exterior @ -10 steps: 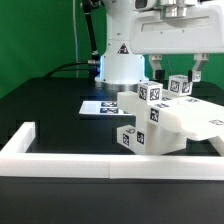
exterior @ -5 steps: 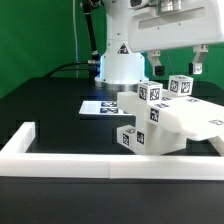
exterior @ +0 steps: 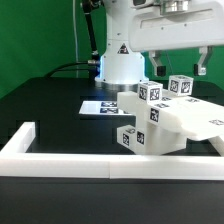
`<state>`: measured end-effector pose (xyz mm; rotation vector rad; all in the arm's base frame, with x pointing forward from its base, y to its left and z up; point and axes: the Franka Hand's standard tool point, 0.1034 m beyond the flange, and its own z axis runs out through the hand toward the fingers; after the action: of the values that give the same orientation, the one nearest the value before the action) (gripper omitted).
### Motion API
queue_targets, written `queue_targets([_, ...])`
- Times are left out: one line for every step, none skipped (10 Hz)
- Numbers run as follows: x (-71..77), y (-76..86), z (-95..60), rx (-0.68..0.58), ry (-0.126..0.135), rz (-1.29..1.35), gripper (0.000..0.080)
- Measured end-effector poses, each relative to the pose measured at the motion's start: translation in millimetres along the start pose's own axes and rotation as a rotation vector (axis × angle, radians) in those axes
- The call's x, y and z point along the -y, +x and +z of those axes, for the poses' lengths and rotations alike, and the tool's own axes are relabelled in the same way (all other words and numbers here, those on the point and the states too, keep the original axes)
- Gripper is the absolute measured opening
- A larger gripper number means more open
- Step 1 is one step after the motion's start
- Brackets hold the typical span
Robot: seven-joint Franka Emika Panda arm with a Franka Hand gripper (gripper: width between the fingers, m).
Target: Assemble chair
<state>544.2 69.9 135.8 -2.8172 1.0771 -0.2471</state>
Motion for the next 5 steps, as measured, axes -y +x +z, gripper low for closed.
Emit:
queue_targets([1.9,-0.9,-0.2,0.0,0.002,-0.042,0.0649])
queue_targets([3.1,-2.3,0.1,-0.001,0.001,-0.133,0.0649])
queue_targets([3.3,-2.5,0.2,-0.004,0.002,-0.233,0.0649])
queue_targets([3.2,-2.3,0.1,-0.005,0.001,-0.288,0.0649])
queue_targets([2.7,-1.8,0.2,-0.006,-0.002,-0.322,0.0649])
